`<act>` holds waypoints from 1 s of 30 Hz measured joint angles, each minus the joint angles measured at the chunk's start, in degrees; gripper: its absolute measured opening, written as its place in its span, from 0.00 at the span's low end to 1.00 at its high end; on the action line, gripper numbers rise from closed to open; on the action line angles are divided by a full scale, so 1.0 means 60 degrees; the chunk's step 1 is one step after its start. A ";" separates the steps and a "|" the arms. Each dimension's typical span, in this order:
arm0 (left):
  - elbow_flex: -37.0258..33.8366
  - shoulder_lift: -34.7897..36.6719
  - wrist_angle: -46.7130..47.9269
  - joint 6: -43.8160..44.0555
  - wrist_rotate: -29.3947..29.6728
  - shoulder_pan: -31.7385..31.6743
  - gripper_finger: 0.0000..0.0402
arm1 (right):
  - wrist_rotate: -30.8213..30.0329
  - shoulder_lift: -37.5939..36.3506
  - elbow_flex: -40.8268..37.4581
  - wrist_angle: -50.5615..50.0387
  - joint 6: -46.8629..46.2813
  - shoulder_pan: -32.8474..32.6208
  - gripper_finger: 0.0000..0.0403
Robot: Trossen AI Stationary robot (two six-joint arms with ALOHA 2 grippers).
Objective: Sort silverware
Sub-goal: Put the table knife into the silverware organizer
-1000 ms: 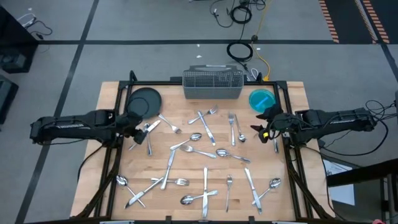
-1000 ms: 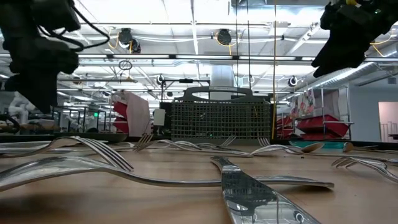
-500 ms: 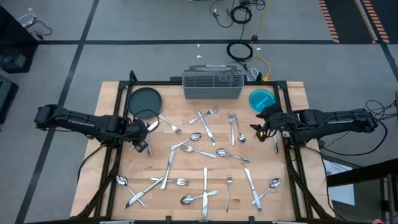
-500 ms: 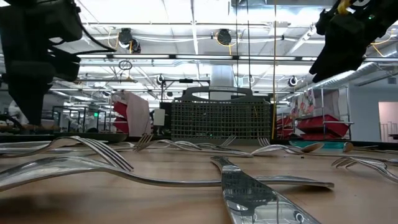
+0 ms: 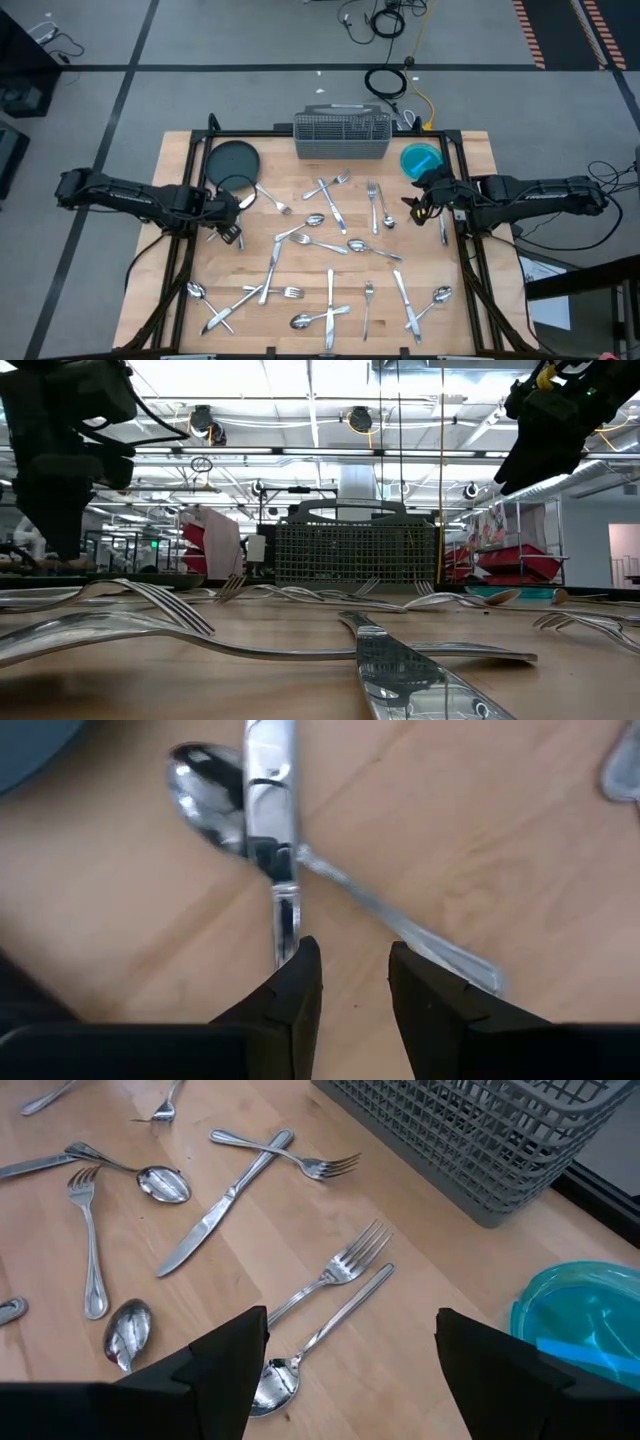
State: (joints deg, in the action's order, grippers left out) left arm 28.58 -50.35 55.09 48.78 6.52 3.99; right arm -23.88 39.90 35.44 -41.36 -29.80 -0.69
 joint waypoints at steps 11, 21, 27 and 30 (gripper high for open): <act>-0.0004 -0.0890 0.0213 0.0819 0.1002 -0.0314 0.51 | 0.0488 -0.0002 0.0000 -0.0042 -0.0640 0.0013 0.74; -0.0007 -0.1987 -0.0735 0.0806 0.1025 -0.0307 0.57 | 0.1045 0.0250 0.0000 -0.0160 -0.0662 0.0175 0.76; -0.0011 -0.2418 -0.0483 0.0734 0.0985 -0.0307 0.57 | 0.1294 0.0425 0.0004 -0.0170 -0.0608 0.0174 0.76; -0.0011 -0.2492 -0.0525 0.0706 0.0945 -0.0307 0.57 | 0.1284 0.0455 0.0004 -0.0215 -0.0598 0.0175 0.76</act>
State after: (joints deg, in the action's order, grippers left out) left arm 28.51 -65.30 51.94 53.02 12.19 2.15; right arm -16.18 42.63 35.46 -42.65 -33.39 0.36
